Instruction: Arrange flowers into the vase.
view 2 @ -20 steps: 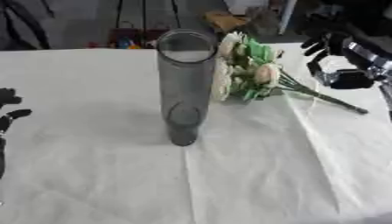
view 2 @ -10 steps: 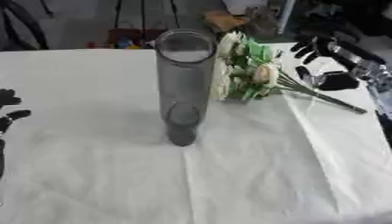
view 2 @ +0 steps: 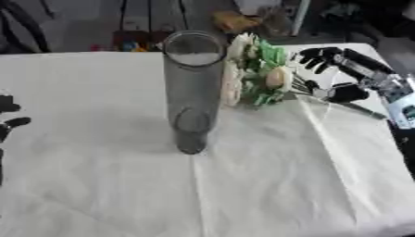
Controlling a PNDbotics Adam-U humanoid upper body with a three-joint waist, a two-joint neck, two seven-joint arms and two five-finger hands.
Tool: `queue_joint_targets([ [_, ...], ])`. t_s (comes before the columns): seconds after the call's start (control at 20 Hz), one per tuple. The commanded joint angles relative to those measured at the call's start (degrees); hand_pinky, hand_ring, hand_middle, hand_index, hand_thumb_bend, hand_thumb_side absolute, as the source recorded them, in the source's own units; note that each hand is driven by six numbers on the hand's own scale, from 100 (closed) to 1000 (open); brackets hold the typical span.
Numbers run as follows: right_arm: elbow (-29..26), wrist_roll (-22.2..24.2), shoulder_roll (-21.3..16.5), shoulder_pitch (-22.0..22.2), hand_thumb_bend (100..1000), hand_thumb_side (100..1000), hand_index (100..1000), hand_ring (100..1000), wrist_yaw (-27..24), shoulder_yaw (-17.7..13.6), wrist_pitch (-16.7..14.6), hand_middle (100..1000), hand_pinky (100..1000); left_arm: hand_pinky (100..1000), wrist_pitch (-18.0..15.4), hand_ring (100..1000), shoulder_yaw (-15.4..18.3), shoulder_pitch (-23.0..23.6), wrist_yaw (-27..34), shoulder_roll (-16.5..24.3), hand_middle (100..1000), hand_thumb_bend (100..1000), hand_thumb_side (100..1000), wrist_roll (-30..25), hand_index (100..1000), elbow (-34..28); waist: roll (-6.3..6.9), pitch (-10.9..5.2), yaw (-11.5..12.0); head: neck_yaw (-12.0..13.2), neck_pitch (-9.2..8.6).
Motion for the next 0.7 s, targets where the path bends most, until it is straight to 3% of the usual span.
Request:
queue_joint_targets([
  [0.05,0.50,10.42,-2.51,-0.86,204,149,956,789,2.18,-0.16,-12.61,805,704,709,-0.10,928,-0.05,-0.45,0.12,0.45,630,963,766,-0.17,797,-0.77,0.02,-1.00,-0.09,-0.13,0.20],
  [0.7,4.75,1.93,-2.83,-0.44,197,140,955,786,10.22,-2.10,-12.61,800,699,710,-0.04,929,-0.04,-0.57,0.19,0.36,632,961,767,-0.19,797,-0.84,0.35,-0.98,-0.12,-0.29,0.18],
])
